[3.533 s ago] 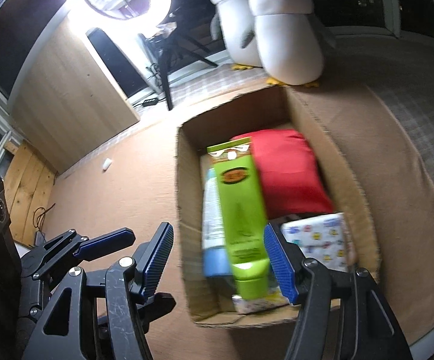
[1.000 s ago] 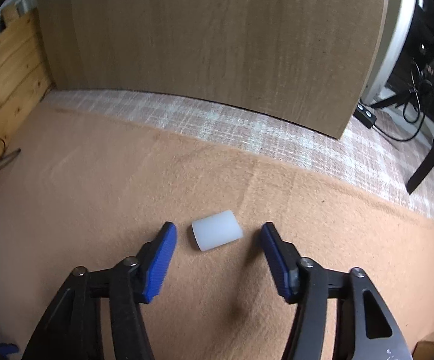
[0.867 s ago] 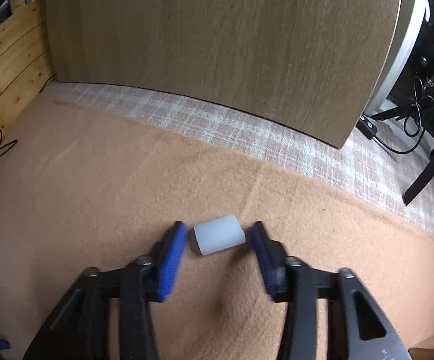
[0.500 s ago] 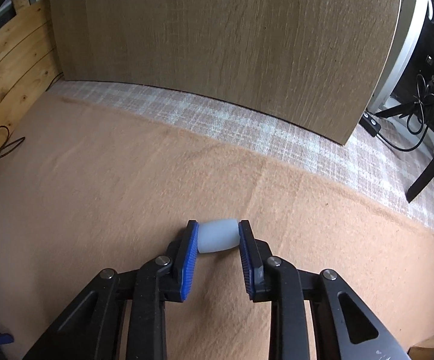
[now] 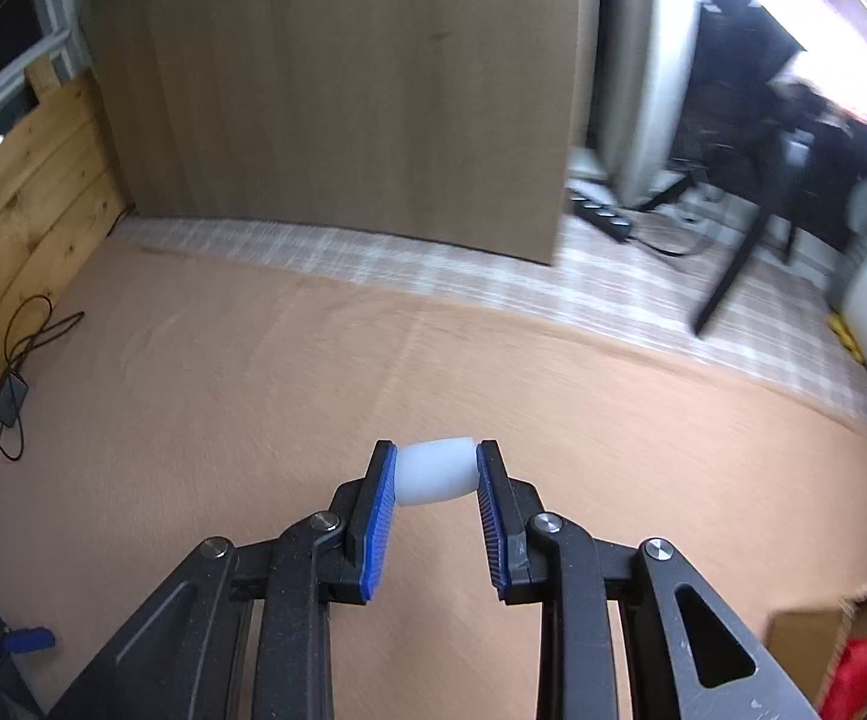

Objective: Organize objects
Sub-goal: 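Close the right tool on the white cylinder and lift it, then carry the white cylinder over the box and open the right tool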

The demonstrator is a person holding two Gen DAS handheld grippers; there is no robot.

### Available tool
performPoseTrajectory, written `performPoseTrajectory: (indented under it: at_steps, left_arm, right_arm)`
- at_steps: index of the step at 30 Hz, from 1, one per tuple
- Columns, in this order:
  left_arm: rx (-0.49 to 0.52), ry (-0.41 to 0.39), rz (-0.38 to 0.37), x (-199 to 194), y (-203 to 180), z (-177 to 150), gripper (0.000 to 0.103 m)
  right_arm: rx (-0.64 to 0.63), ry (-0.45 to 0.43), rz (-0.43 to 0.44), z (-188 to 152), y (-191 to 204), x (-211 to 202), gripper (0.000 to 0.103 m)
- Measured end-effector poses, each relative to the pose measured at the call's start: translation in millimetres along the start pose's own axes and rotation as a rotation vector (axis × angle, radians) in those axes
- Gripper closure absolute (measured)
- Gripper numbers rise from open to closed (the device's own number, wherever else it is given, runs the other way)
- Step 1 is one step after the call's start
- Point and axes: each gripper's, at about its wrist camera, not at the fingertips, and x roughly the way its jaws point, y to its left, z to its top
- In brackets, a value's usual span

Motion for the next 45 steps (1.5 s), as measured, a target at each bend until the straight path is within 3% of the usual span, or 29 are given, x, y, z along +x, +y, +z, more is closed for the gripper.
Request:
performPoseTrajectory:
  at_steps: [10,19,35,38,40,45]
  left_arm:
    - [0.076,0.014,-0.030,2.7,-42.2,4.0,0.017]
    - [0.128,0.012,-0.032,-0.4,-75.2,2.8,0.017]
    - [0.185,-0.015,-0.019,-4.1,-119.5,4.7,0.017]
    - [0.192,-0.017,-0.021,-5.1,-121.4,4.0,0.017]
    - [0.196,-0.018,-0.022,-5.8,-121.7,3.2,0.017]
    - [0.203,-0.021,-0.024,-8.0,-121.1,1.2,0.017]
  right_arm:
    - [0.161,-0.061,-0.094,-47.9,-90.9,-70.3,0.079]
    - [0.286,-0.069,-0.166,-92.2,-157.0,-100.3,0.079]
    - [0.318,-0.067,-0.167,-107.9,-181.1,-109.4,0.076]
    - [0.323,-0.073,-0.159,-108.1,-182.1,-109.9,0.068]
    - [0.331,-0.083,-0.165,-108.5,-182.5,-111.9,0.055]
    - [0.341,-0.090,-0.170,-109.6,-183.1,-116.1,0.051]
